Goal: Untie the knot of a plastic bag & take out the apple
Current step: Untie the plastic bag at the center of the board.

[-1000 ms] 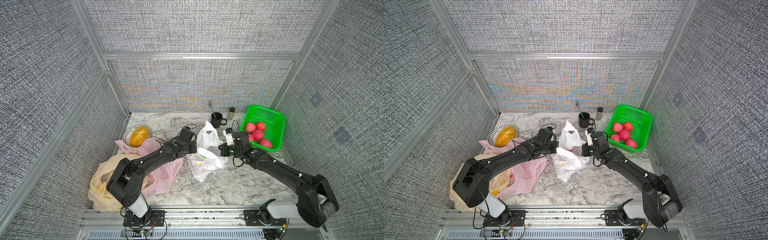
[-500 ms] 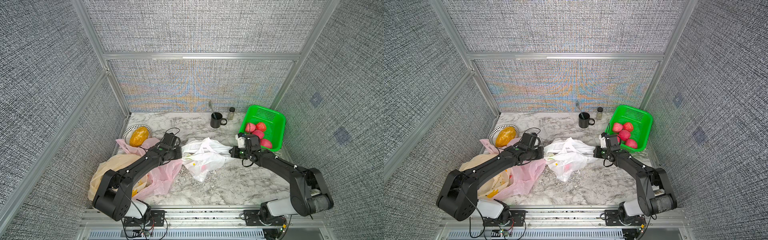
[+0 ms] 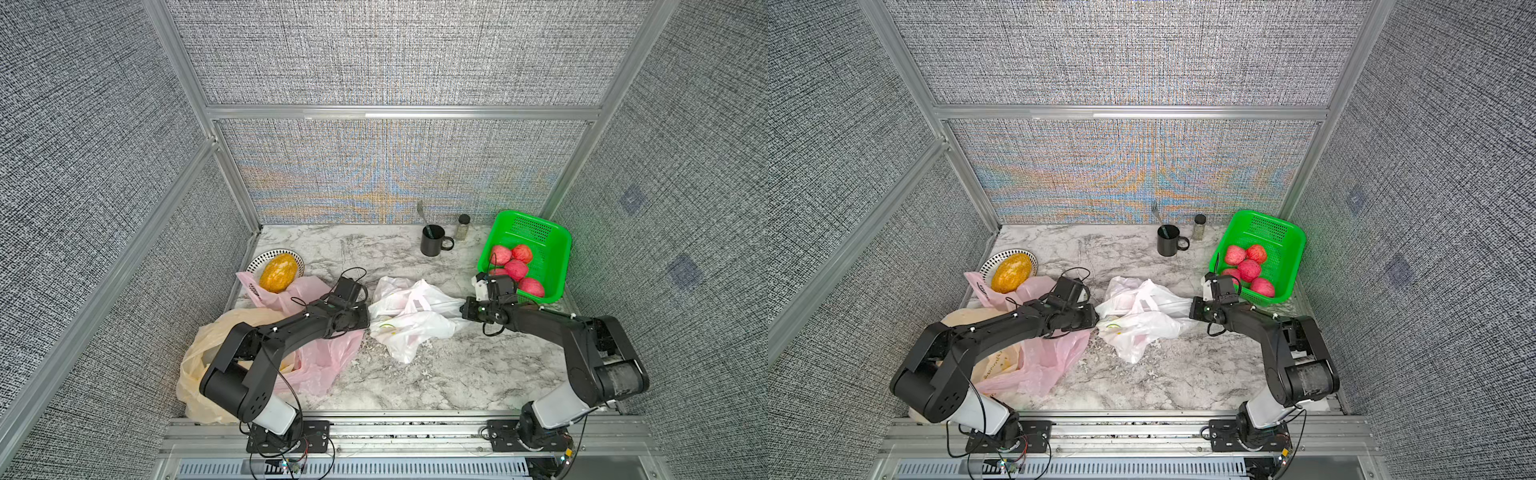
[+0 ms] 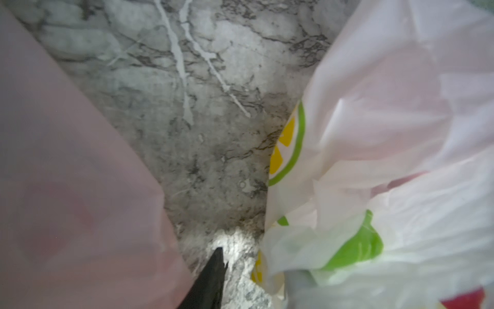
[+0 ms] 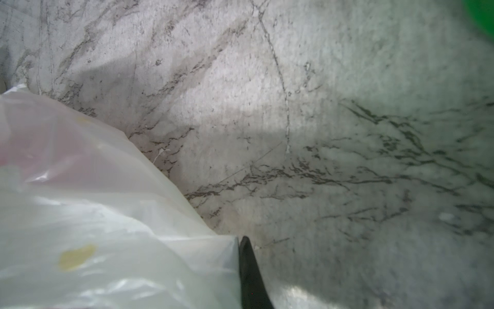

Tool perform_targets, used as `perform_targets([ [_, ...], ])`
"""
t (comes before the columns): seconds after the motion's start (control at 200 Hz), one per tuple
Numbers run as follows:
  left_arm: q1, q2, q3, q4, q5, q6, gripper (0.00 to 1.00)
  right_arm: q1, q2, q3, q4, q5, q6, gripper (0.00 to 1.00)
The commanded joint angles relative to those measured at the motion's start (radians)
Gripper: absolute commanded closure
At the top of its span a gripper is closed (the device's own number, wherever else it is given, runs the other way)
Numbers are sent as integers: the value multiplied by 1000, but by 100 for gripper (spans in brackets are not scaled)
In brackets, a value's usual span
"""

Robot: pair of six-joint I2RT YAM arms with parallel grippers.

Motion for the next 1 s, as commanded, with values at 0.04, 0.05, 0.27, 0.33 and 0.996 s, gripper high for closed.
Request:
perform_targets([
  [0.04, -35, 1, 27, 25, -43, 17, 40, 29, -65, 25, -45, 23, -42, 53],
  [0.05, -37, -1, 27, 24, -44, 17, 38, 33, -71, 27, -51, 26, -43, 50],
  [0.27, -54, -83, 35, -24, -77, 30, 18, 112, -242, 65, -195, 121, -62, 20],
  [0.33, -54, -106, 41, -47, -88, 36, 13, 131, -289, 73, -234, 142, -65, 15],
  [0.996, -86, -133, 263, -205, -76, 299, 0, 286, -512, 183, -405, 220, -140, 2],
])
